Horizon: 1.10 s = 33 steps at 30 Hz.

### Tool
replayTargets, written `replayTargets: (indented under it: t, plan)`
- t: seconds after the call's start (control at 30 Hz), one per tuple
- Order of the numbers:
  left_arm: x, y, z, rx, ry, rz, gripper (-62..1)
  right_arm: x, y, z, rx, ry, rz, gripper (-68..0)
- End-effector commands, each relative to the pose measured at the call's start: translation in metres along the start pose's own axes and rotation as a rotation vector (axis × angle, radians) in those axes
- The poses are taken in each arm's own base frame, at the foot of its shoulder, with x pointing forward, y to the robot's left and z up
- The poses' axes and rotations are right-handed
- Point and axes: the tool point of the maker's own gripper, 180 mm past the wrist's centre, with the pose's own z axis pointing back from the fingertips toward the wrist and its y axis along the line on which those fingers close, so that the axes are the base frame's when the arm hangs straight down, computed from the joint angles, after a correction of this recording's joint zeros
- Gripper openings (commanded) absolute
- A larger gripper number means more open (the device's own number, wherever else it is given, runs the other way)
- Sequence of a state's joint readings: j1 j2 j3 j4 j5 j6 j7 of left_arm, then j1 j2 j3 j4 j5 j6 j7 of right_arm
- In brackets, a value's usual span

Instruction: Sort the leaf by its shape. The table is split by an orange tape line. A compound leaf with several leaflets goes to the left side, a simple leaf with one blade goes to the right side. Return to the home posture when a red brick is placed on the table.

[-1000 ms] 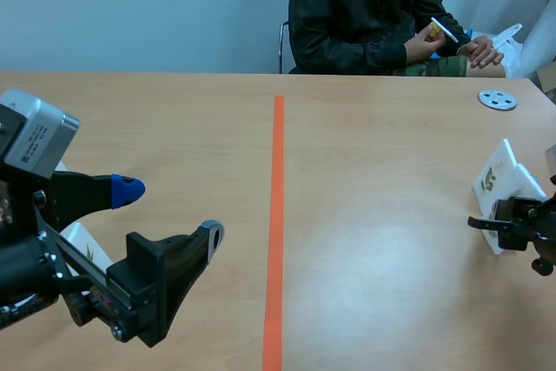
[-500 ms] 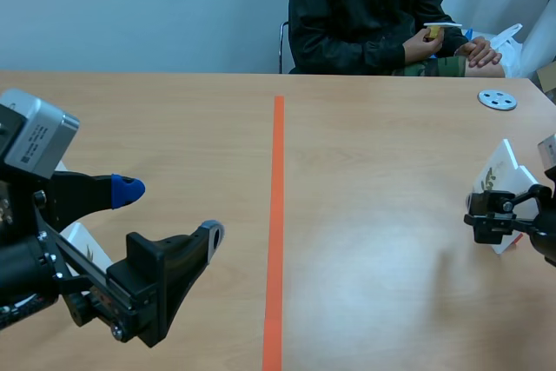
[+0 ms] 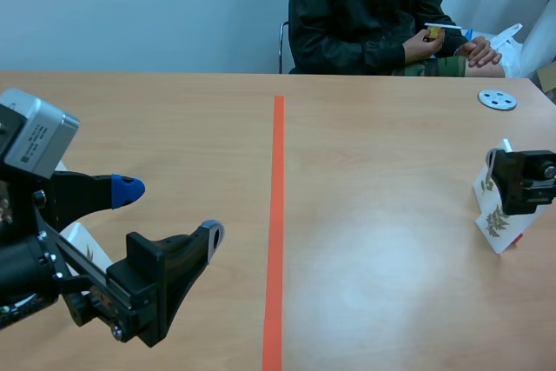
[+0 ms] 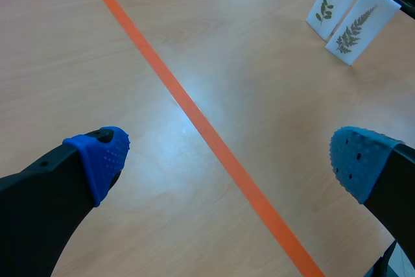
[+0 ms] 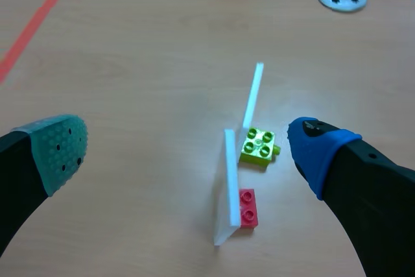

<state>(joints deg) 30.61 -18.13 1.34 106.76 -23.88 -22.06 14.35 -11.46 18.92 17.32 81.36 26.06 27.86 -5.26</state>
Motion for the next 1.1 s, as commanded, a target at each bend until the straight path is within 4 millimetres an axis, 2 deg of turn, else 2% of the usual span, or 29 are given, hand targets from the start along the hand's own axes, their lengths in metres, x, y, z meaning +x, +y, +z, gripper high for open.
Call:
replayTargets:
  t: [0.0, 0.13, 0.3, 0.63, 0.87, 1.07]
  plan:
    - [0.009, -0.001, 0.0, -0.002, -0.033, -0.002, 1.4, 0.019, 0.001, 0.003, 0.024, -0.03, 0.038, -3.0]
    - [0.009, -0.001, 0.0, -0.002, -0.033, -0.002, 1.4, 0.029, 0.021, 0.014, 0.092, -0.024, 0.079, 0.4]
    - [0.009, 0.0, 0.0, -0.002, -0.031, -0.005, 1.4, 0.037, 0.05, 0.026, 0.184, -0.021, 0.086, 0.4]
    - [0.008, 0.002, 0.001, -0.002, -0.019, -0.036, 1.4, 0.047, 0.087, 0.042, 0.296, -0.012, 0.036, 0.4]
    - [0.01, 0.007, -0.001, 0.003, -0.01, -0.093, 1.4, 0.051, 0.135, 0.051, 0.511, -0.034, -0.009, 0.4]
    - [0.01, 0.008, -0.001, -0.002, -0.006, -0.107, 1.4, 0.05, 0.144, 0.052, 0.555, -0.024, -0.001, 0.4]
